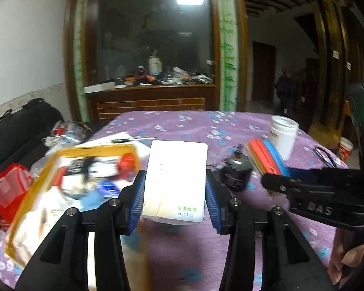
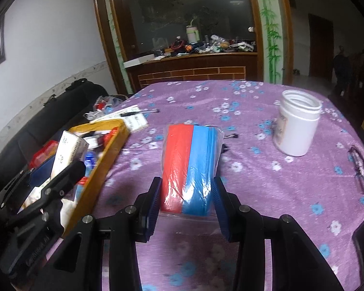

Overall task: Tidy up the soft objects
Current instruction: 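Lift the tissue pack and sponge and carry them toward the box, then lower the tissue pack and sponge into the box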

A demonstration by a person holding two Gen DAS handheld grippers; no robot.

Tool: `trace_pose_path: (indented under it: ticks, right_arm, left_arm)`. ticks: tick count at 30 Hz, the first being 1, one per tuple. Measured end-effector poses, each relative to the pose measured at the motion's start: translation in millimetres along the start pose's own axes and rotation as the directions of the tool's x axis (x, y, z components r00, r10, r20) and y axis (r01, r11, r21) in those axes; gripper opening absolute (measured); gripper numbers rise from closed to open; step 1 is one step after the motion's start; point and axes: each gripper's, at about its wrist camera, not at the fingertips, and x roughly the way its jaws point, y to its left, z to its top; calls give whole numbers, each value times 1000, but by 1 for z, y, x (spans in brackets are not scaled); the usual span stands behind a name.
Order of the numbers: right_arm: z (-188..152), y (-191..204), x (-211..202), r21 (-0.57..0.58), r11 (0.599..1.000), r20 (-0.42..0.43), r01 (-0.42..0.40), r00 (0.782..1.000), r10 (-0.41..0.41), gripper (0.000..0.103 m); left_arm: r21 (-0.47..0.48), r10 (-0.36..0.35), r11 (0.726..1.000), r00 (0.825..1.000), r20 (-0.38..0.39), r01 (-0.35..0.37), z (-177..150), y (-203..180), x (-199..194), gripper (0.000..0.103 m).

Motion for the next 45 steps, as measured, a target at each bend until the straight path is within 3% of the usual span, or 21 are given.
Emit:
trace_pose_path:
  ticks: [6,13,16,24,33,45]
  right_arm:
    - [8,46,4,-52,995,-28,-83,996,81,42]
    - [14,108,31,-101,976,-101,-193,978,183,42]
    - [14,133,44,-136,969,-125,-207,974,191,42]
    - [26,186,91,-159,960,-191,-229,961,198,42]
    - [16,217,130,-251,956,-220,-151,971,95,42]
    - [15,224,140,-279,951,-206,-132,976,75,42]
  left_arm:
    - [-89,78,993,997,-24,-80,1,65,-5,44]
    - [-186,181,963,979,-95,-196,-12,142,6,44]
    - [-223,181,953,975,-131,-207,-20,160,12,44]
    - [-244,113,955,967,-226,-169,-41,166,34,44]
    - [-204,153,957,957,-248,-206,-51,164,40,44]
    - [-170,188,958,951,-244,-233,-48,161,39,44]
